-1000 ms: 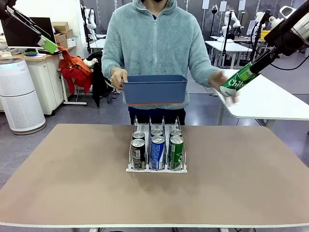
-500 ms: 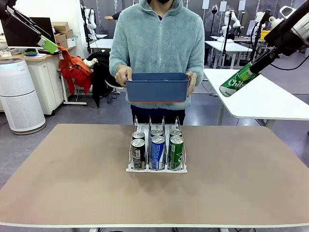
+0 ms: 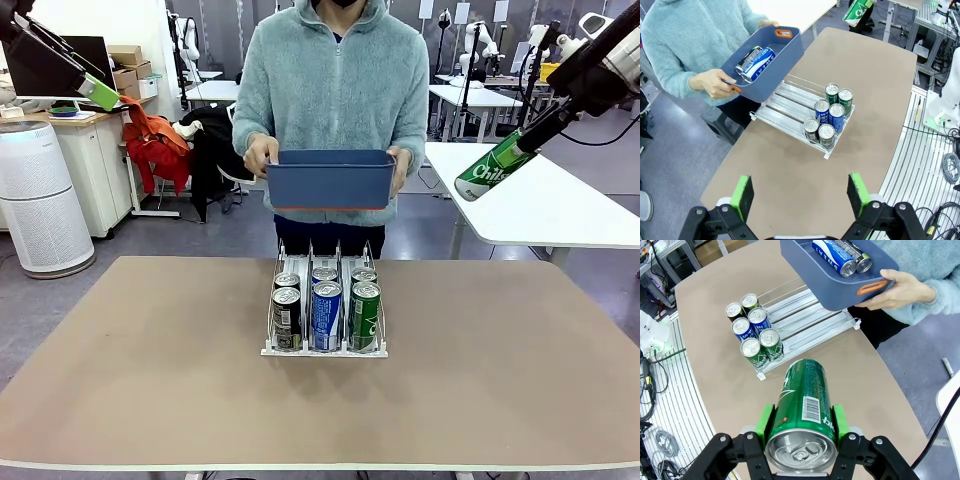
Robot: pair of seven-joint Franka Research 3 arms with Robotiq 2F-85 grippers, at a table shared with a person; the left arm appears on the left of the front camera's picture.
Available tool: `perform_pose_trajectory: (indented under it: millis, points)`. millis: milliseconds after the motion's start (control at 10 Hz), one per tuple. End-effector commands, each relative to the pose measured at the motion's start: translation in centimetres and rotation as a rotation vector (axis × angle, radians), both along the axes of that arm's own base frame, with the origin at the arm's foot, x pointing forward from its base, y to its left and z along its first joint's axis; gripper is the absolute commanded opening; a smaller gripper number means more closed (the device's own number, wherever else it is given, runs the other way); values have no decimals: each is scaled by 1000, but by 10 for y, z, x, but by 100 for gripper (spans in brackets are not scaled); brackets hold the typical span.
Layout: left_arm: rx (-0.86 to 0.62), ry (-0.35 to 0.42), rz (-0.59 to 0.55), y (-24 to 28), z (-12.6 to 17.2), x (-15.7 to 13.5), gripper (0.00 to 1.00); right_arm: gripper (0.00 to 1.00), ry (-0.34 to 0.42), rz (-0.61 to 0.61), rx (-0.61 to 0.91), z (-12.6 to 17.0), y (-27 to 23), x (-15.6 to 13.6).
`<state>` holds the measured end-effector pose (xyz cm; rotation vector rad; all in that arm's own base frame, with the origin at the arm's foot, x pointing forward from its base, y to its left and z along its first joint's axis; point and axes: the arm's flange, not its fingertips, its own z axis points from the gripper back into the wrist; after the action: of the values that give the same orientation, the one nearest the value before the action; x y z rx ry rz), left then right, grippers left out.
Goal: Fill the beverage cans into the dispenser.
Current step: Place the picked Sprite in the line of the Automatic Can Dispenser with the same cans.
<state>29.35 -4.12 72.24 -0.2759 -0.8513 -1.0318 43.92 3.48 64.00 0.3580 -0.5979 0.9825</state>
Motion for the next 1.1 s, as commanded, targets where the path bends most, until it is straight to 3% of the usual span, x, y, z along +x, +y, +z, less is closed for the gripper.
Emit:
perform_pose_trajectory:
  millis: [0,100,500,900,1000]
  points:
    - [1,2,-2,0,0,0,100,58,26,-130,53,2,14,-15]
    - [1,2,-2,0,0,0,100,58,30,-196,55,-6,26,-25]
    - [1,2,-2,0,0,0,100,58,-21,-193,-85,-23,55,-67]
    - [1,2,-2,0,0,0,100,58,36,-98,-133,-62,80,-76]
    - [1,2,-2,0,0,0,100,58,72,-23,-159,-68,84,-80]
